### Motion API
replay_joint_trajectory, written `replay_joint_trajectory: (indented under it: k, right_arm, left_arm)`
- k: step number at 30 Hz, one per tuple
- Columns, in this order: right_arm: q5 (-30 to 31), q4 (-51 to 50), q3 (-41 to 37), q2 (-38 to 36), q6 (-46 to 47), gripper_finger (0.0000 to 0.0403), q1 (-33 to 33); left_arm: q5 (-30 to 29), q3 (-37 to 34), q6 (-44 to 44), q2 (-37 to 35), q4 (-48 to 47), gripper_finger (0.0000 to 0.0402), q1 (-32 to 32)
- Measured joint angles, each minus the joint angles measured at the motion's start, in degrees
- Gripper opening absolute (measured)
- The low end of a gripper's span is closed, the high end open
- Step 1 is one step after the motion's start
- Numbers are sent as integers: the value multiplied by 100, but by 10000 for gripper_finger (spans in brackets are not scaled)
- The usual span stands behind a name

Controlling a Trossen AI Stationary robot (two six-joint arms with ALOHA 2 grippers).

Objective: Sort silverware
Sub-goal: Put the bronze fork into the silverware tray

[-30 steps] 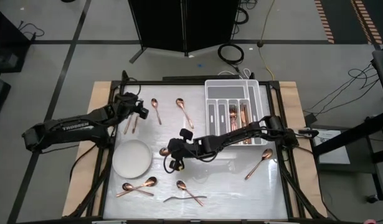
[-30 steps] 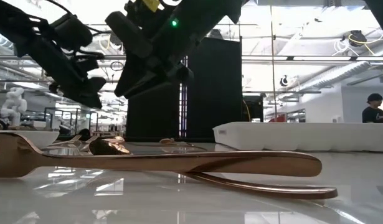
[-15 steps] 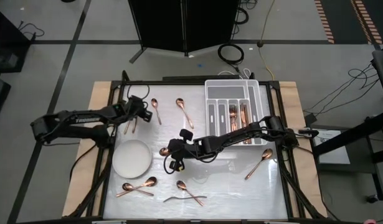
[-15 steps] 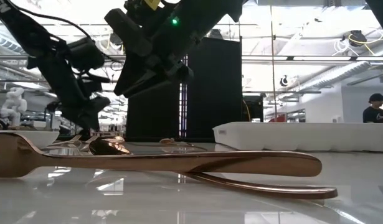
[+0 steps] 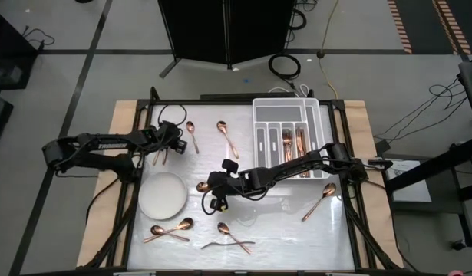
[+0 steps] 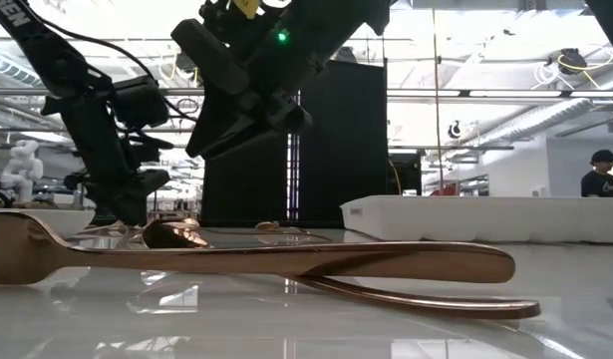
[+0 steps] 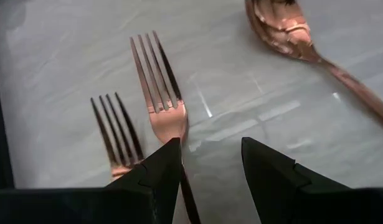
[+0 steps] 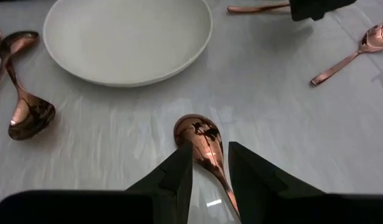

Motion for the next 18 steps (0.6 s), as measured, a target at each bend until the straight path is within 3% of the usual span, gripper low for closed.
replay_joint_trajectory:
  k: [12,18]
  right_arm:
    - [-3,-213,-2,-2,-139,93,123]
    - [0,-213,-2,-2,-128,93,123]
  left_arm:
    - [-81,-2,-113,-365,-1,171,0]
    - [-135,-2,-334,-503,-734,171,0]
